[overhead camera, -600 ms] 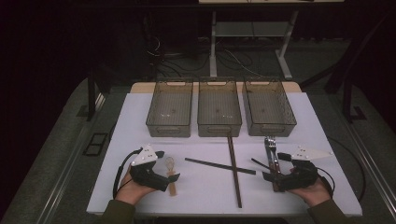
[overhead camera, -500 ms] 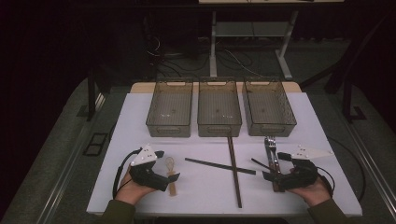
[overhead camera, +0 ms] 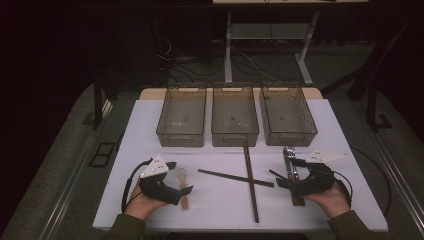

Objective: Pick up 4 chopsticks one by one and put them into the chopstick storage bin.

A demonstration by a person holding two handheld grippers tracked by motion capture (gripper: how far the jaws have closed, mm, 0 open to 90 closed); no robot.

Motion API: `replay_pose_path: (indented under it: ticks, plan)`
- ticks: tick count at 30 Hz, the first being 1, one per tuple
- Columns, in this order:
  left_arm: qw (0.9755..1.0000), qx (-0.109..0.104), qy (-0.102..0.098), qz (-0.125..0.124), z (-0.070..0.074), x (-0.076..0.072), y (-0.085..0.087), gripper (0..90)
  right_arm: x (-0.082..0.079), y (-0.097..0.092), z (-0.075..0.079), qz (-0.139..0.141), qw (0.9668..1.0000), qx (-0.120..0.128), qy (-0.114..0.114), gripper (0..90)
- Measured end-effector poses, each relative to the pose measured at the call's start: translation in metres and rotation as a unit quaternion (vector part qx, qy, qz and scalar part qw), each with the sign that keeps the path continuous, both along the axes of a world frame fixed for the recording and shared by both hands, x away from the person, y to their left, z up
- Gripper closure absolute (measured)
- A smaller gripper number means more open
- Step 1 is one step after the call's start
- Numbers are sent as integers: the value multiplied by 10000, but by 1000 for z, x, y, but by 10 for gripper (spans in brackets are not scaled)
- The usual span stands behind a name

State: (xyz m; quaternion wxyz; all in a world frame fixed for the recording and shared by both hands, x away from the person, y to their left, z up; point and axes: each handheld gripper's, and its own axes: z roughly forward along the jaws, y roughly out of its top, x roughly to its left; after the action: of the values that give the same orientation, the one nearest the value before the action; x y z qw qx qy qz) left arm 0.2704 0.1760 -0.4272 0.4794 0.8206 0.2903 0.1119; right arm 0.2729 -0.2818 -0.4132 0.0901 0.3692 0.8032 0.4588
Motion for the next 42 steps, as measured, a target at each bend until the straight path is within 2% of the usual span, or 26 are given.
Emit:
replay_pose_path:
  ticks: [4,6,11,18,27,38,42]
  plan:
    - [10000,1,-14,21,1,-1,0,0,4,3,1,16,10000,-22,15,71]
    - [10000,26,-12,-9,1,-1,-1,0,7,4,1,59,10000,-10,23,137]
    - [10000,15,41,-65,0,-2,-2,0,13,8,4,137,9999,-11,32,172]
    - [9999,28,86,-82,-2,-1,-3,0,23,13,8,171,9998,36,38,330]
    - [9999,11,93,-68,-1,-1,-3,0,35,26,13,295,9995,-54,39,492]
    - [9999,-28,96,-113,-2,-1,-3,0,55,50,13,323,9988,-358,-33,764]
    - [9999,-54,89,-90,-2,-1,-3,0,65,56,10,305,9986,-427,59,837]
